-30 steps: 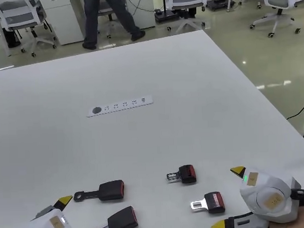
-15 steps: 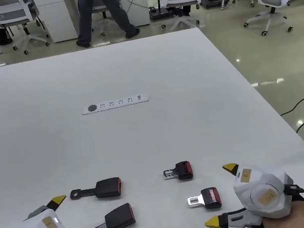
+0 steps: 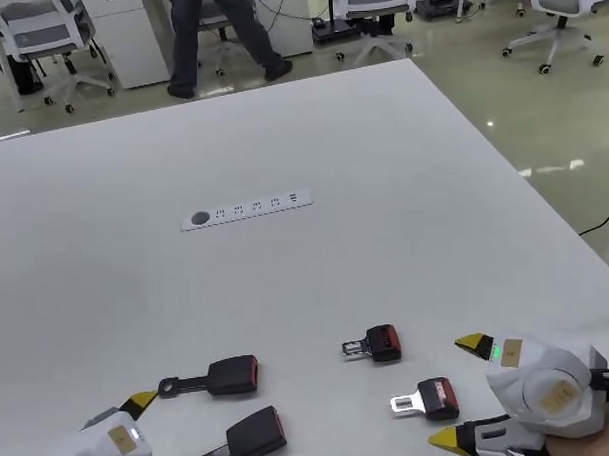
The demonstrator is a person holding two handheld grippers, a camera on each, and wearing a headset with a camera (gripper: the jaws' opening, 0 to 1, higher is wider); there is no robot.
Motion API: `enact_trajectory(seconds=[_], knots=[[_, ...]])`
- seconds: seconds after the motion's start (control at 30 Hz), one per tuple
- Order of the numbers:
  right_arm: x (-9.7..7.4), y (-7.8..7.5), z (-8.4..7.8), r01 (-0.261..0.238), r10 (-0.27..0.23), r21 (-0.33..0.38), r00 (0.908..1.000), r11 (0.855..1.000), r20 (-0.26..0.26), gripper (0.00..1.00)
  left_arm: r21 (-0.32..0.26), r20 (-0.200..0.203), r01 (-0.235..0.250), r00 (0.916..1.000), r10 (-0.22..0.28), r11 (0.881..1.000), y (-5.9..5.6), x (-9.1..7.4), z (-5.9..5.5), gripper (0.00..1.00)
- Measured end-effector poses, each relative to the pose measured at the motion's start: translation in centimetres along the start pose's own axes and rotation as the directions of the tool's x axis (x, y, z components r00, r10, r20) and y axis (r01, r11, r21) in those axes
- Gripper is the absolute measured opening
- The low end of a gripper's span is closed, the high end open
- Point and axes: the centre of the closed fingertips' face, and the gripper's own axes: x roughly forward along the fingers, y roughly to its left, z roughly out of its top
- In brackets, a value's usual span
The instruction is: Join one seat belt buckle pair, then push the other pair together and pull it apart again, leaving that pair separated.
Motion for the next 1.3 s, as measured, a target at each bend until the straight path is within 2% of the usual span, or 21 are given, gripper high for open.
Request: enact_trajectory(seconds=[0.17,0.43,0.57,0.73,0.8,0.87,0.93,1.07,1.13,1.3], knots=[[0.4,0.2,-0.7,-0.024,0.023,-0.025,0.9995,0.999,-0.02,0.59,0.025,0.001,0.033,0.9995,-0.033,0.999,-0.3,0.7,0.4,0.78],[1.9,0.3,-1.1,-0.059,0.056,-0.07,0.9975,0.996,-0.042,0.55,0.04,-0.006,0.074,0.9972,-0.074,0.996,-0.9,2.2,0.5,0.71],[2.3,0.4,-1.1,-0.077,0.072,-0.081,0.9958,0.994,-0.056,0.53,0.029,-0.009,0.099,0.9951,-0.098,0.995,-1.2,2.9,0.4,0.66],[3.1,1.0,-1.7,-0.126,0.113,-0.12,0.988,0.985,-0.105,0.47,0.02,-0.014,0.134,0.9909,-0.134,0.991,-1.9,4.1,0.4,0.59],[3.6,1.0,-2.2,-0.14,0.123,-0.143,0.985,0.98,-0.121,0.47,0.03,-0.018,0.146,0.9891,-0.146,0.989,-2.2,4.4,0.9,0.56],[4.1,1.0,-2.8,-0.155,0.134,-0.154,0.9812,0.976,-0.138,0.46,0.041,-0.024,0.157,0.9875,-0.156,0.987,-2.4,4.9,0.8,0.54],[3.9,0.9,-2.7,-0.162,0.138,-0.161,0.9791,0.974,-0.149,0.46,0.051,-0.032,0.167,0.9856,-0.166,0.985,-2.5,5.1,1.2,0.54],[4.6,0.1,-3.7,-0.178,0.151,-0.159,0.9737,0.971,-0.171,0.43,0.085,-0.046,0.203,0.9787,-0.2,0.975,-2.8,6.2,1.0,0.54],[4.9,-0.1,-4.1,-0.192,0.165,-0.146,0.9695,0.97,-0.181,0.42,0.092,-0.062,0.222,0.9742,-0.217,0.971,-2.8,6.6,0.6,0.54],[5.0,-0.6,-4.5,-0.202,0.166,-0.159,0.9635,0.967,-0.21,0.43,0.144,-0.104,0.253,0.9653,-0.24,0.957,-3.1,7.2,0.4,0.5]])
